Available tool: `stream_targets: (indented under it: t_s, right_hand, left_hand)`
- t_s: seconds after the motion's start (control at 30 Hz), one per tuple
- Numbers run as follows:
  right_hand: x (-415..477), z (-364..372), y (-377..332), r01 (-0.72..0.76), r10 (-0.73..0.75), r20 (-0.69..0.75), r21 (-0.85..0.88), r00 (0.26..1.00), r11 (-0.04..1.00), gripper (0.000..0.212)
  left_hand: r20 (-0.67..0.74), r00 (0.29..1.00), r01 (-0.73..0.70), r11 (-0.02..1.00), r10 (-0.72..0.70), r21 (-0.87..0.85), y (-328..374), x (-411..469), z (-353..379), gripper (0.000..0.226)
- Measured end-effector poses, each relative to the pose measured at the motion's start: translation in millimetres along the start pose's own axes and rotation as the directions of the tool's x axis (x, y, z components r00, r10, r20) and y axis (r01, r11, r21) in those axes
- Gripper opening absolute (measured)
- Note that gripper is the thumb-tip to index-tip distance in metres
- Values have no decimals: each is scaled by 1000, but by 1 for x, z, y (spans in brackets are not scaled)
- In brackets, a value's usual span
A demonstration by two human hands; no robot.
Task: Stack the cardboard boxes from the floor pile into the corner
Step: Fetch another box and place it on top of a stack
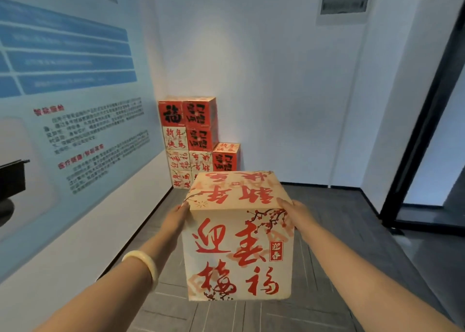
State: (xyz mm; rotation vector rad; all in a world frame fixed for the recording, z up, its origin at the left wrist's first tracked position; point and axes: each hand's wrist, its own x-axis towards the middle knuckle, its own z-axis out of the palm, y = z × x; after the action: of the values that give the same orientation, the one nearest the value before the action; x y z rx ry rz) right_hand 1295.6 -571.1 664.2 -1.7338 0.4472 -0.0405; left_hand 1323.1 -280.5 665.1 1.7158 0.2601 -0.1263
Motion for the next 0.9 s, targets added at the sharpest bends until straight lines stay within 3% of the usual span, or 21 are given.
stream_targets:
  t_s: [0.47,0.9]
  right_hand:
    - [277,138,-98,-11,15,-55,75,998,997,45]
    - [599,167,-135,-88,90,-17,61,996,994,44]
  left_hand:
    - [124,992,-34,999,36,-19,88,343,-27,43]
    - [77,993,85,996,-85,6,136,652,73,47]
